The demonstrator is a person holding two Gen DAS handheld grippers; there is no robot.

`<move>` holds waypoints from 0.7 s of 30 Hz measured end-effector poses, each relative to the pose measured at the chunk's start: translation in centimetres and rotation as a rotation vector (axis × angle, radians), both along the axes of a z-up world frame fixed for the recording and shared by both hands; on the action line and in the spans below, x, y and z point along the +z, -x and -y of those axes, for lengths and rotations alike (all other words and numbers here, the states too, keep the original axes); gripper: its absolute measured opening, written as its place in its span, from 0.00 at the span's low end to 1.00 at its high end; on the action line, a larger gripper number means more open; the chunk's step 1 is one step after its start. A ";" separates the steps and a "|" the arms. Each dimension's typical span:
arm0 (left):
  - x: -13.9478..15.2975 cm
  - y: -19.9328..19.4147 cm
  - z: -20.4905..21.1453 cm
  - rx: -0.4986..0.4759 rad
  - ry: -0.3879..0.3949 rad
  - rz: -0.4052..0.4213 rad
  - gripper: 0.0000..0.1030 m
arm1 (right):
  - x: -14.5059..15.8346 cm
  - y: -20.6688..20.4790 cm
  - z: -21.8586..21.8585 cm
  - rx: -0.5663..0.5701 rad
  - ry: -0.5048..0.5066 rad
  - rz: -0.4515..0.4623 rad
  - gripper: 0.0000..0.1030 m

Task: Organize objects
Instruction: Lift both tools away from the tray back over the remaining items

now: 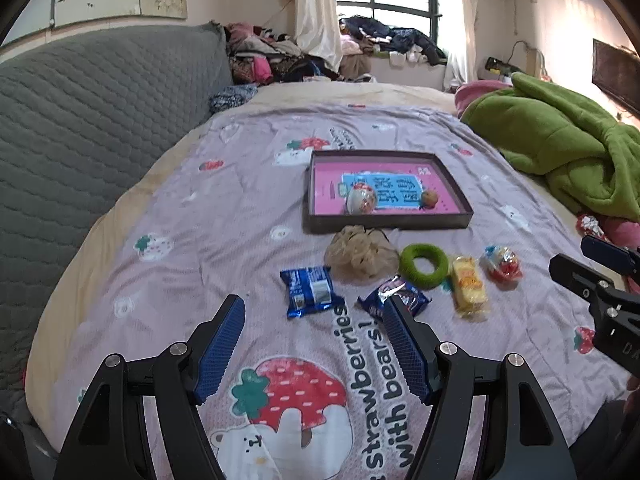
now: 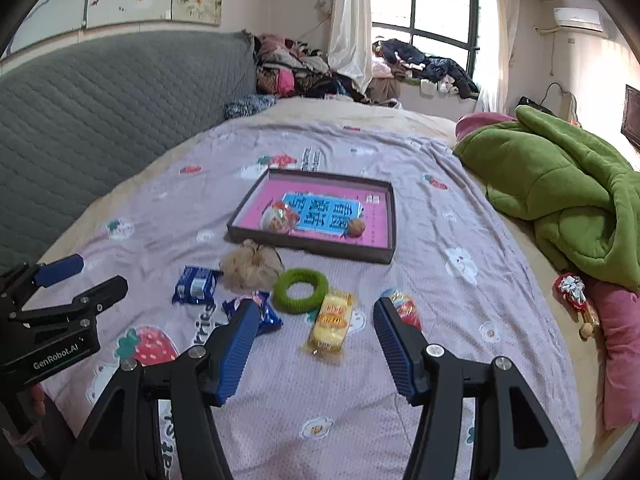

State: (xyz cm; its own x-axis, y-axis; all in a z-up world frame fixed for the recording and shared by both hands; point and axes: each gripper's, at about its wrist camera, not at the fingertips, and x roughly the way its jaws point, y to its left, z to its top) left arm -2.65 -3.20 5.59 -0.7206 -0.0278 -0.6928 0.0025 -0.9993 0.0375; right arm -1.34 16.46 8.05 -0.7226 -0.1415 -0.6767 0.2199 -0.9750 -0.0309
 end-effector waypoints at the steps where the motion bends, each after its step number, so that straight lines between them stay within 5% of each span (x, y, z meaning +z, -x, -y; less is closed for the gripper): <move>1: -0.1 -0.1 0.0 0.001 -0.003 0.001 0.71 | -0.2 0.0 0.2 0.004 -0.006 0.006 0.58; 21: -3.7 0.0 -0.2 -0.020 -0.027 0.090 0.71 | -4.1 0.2 -0.1 -0.002 -0.029 0.086 0.58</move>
State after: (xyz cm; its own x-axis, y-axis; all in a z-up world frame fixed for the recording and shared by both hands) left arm -2.65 -2.97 1.88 -0.6553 0.0059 -0.7553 -0.0200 -0.9998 0.0095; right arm -1.53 16.59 3.92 -0.6618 -0.1195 -0.7401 0.2206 -0.9745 -0.0399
